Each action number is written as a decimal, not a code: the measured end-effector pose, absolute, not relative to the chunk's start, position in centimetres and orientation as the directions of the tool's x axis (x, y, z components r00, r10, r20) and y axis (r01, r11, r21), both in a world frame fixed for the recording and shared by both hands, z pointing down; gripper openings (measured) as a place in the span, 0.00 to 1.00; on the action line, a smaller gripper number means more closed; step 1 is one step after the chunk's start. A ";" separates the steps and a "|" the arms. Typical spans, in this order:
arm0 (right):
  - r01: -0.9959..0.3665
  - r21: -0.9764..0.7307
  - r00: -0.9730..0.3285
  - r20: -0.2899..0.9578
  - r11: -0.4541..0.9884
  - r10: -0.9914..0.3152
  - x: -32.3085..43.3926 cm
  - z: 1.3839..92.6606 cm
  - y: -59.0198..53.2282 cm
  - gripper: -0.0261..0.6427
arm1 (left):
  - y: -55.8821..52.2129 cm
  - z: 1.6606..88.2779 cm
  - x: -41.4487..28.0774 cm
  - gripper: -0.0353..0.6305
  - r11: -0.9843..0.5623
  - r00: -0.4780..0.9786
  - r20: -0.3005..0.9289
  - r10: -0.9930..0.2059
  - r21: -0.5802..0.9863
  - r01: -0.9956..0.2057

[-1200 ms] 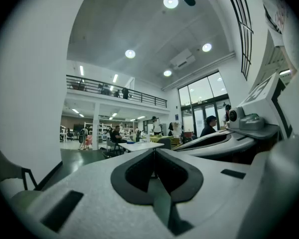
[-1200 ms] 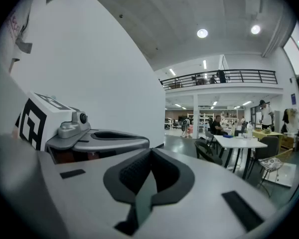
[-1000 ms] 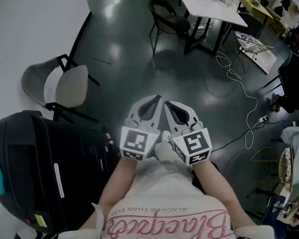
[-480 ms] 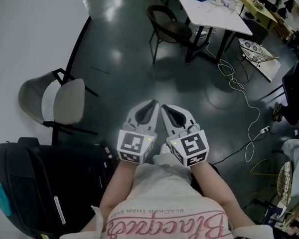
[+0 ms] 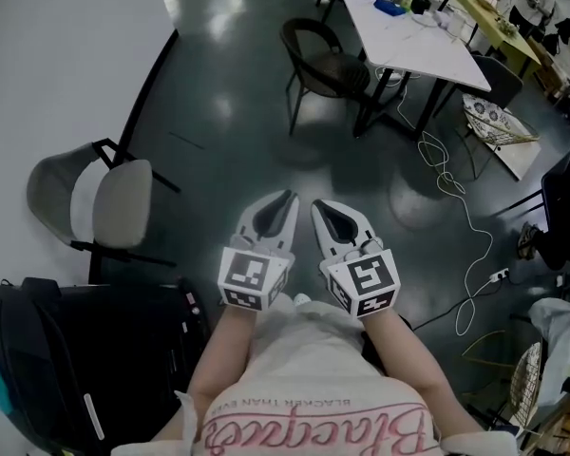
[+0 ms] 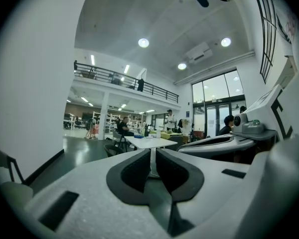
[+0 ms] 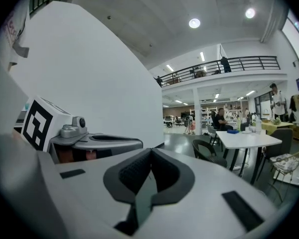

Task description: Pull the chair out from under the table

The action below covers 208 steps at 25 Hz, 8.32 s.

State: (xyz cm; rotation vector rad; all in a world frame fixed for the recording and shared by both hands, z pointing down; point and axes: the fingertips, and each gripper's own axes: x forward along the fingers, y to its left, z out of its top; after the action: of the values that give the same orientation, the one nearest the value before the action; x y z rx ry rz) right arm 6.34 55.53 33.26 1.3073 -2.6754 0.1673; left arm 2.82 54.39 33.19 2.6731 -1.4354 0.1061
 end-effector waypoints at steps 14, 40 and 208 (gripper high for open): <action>-0.818 -0.041 -0.572 0.170 0.574 -0.803 9.6 33.4 48.5 0.04 | 47.4 34.1 5.9 0.13 -0.599 0.600 0.131 -0.789 0.051 -0.799; -0.865 -0.048 -0.498 0.215 0.500 -0.840 3.8 35.2 16.2 0.04 | 14.8 35.3 0.3 0.18 -0.650 0.652 0.156 -0.742 0.071 -0.757; -0.690 0.049 -0.677 0.308 0.722 -0.668 -4.3 34.0 -38.3 0.04 | -40.2 36.4 -10.8 0.41 -0.474 0.484 0.206 -0.850 0.101 -0.875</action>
State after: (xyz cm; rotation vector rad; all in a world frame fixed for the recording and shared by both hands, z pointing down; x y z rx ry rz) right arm -4.35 -38.30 34.02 1.0636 -2.6232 0.1020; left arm -10.83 -40.21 36.36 2.5357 -1.4925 0.1874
